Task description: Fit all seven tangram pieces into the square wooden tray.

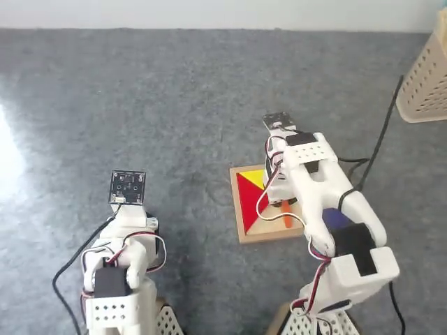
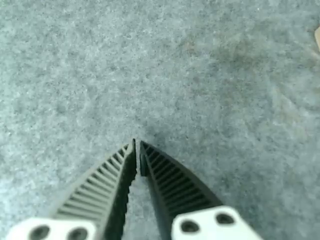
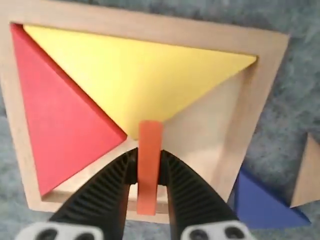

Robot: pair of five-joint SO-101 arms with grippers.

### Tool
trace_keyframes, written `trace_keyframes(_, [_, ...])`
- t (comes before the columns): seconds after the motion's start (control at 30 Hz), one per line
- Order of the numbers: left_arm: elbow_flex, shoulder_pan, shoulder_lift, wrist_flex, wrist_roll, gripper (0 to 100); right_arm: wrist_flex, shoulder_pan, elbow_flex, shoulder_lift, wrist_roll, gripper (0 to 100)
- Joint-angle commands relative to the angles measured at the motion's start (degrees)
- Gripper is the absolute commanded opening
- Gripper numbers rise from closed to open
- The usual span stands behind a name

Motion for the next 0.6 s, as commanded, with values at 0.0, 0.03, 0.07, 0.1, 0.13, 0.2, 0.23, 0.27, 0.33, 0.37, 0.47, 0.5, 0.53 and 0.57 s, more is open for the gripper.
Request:
trace_keyframes(0.0, [-0.7, 0.0, -1.0, 0.3, 0.4, 1, -0.2, 1.5, -3.3, -0.7, -0.5, 1.1])
trace_keyframes(0.03, [-0.7, 0.0, -1.0, 0.3, 0.4, 1, -0.2, 1.6, -3.5, -0.7, -0.5, 1.7])
trace_keyframes(0.07, [-0.7, 0.0, -1.0, 0.3, 0.4, 1, -0.2, 1.7, -3.6, -0.7, -0.5, 3.4])
trace_keyframes(0.1, [-0.7, 0.0, -1.0, 0.3, 0.4, 1, -0.2, 1.7, -3.9, -0.7, -0.5, 6.0])
trace_keyframes(0.13, [-0.7, 0.0, -1.0, 0.3, 0.4, 1, -0.2, 1.7, -4.1, -0.7, -0.5, 8.9])
trace_keyframes(0.2, [-0.7, 0.0, -1.0, 0.3, 0.4, 1, -0.5, 1.8, -4.2, -0.7, -0.4, 13.2])
trace_keyframes(0.23, [-0.7, 0.0, -1.0, 0.3, 0.4, 1, -0.7, 1.8, -4.2, -0.7, -0.4, 14.3])
trace_keyframes(0.27, [-0.7, 0.0, -1.0, 0.3, 0.4, 1, -0.7, 1.7, -4.2, -0.7, -0.4, 14.5])
trace_keyframes(0.33, [-0.7, 0.0, -1.0, 0.3, 0.4, 1, -0.7, 1.5, -4.3, -0.7, 0.6, 14.5])
trace_keyframes(0.37, [-0.7, 0.0, -1.0, 0.3, 0.4, 1, -0.6, 1.5, -4.8, -0.7, 0.8, 14.5])
trace_keyframes(0.47, [-0.7, 0.0, -1.0, 0.3, 0.4, 1, -0.1, 1.9, -6.5, -0.7, 1.1, 14.5])
trace_keyframes(0.5, [-0.7, 0.0, -1.0, 0.3, 0.4, 1, -0.1, 1.9, -6.7, -0.7, 1.1, 14.5])
trace_keyframes(0.53, [-0.7, 0.0, -1.0, 0.3, 0.4, 1, -0.1, 1.9, -6.8, -0.7, 1.1, 14.5])
trace_keyframes(0.57, [-0.7, 0.0, -1.0, 0.3, 0.4, 1, -0.1, 1.9, -6.9, -0.7, 1.1, 14.5])
